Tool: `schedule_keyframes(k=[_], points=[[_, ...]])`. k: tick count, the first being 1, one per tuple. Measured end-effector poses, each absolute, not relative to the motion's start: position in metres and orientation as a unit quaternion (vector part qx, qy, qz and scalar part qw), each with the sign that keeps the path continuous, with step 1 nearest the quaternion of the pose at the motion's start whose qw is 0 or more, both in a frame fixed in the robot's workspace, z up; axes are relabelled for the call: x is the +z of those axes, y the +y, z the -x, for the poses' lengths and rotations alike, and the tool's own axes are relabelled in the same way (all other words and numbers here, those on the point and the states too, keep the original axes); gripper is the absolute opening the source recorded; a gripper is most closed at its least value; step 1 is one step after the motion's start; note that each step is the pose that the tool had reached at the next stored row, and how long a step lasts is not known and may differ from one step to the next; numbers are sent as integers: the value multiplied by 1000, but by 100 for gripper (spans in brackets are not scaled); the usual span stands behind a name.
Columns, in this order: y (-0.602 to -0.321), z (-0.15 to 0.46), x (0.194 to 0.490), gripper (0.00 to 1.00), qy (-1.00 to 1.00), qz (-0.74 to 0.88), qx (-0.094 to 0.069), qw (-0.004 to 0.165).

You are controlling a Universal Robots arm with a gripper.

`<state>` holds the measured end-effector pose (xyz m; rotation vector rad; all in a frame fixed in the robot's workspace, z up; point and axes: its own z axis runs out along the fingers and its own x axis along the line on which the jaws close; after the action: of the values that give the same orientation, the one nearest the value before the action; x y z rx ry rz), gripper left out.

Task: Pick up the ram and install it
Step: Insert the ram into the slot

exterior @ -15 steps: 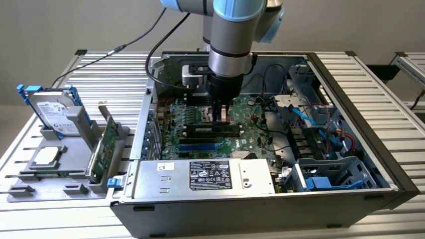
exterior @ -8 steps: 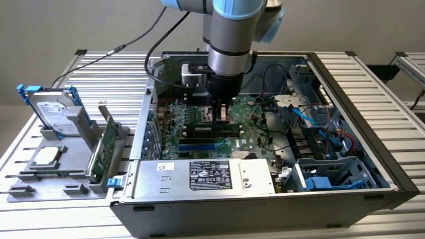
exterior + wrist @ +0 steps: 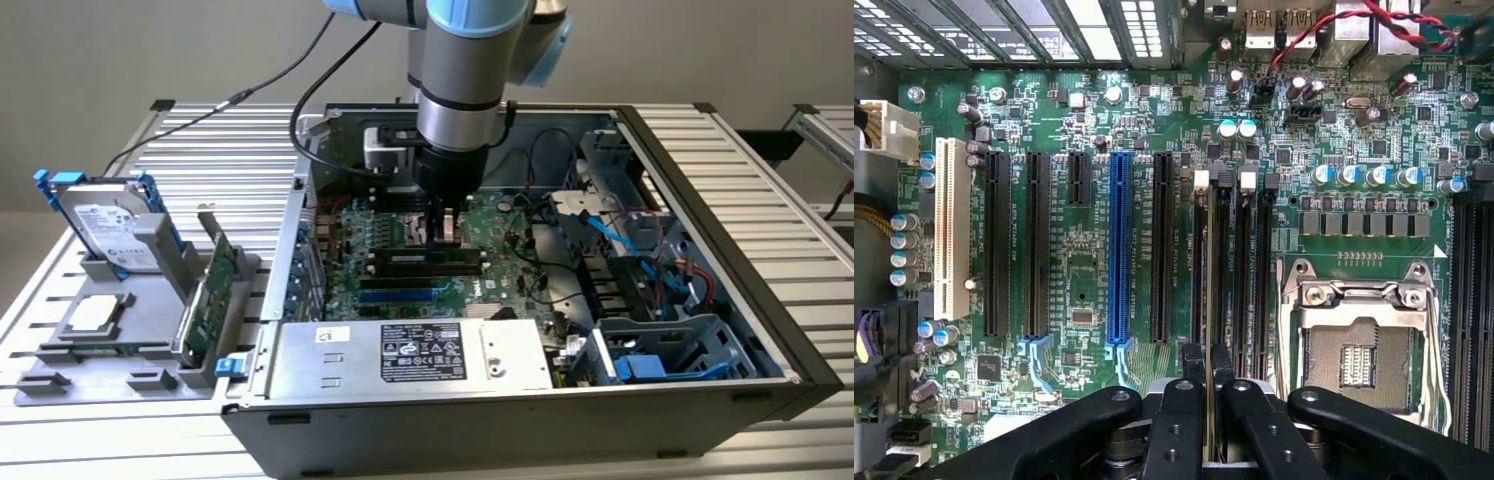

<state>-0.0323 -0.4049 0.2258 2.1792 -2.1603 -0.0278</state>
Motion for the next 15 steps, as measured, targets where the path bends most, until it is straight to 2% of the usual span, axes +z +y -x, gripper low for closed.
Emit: schedule_keyframes(k=[15], points=[[-405,34,226,14,-703,-711,0,33]])
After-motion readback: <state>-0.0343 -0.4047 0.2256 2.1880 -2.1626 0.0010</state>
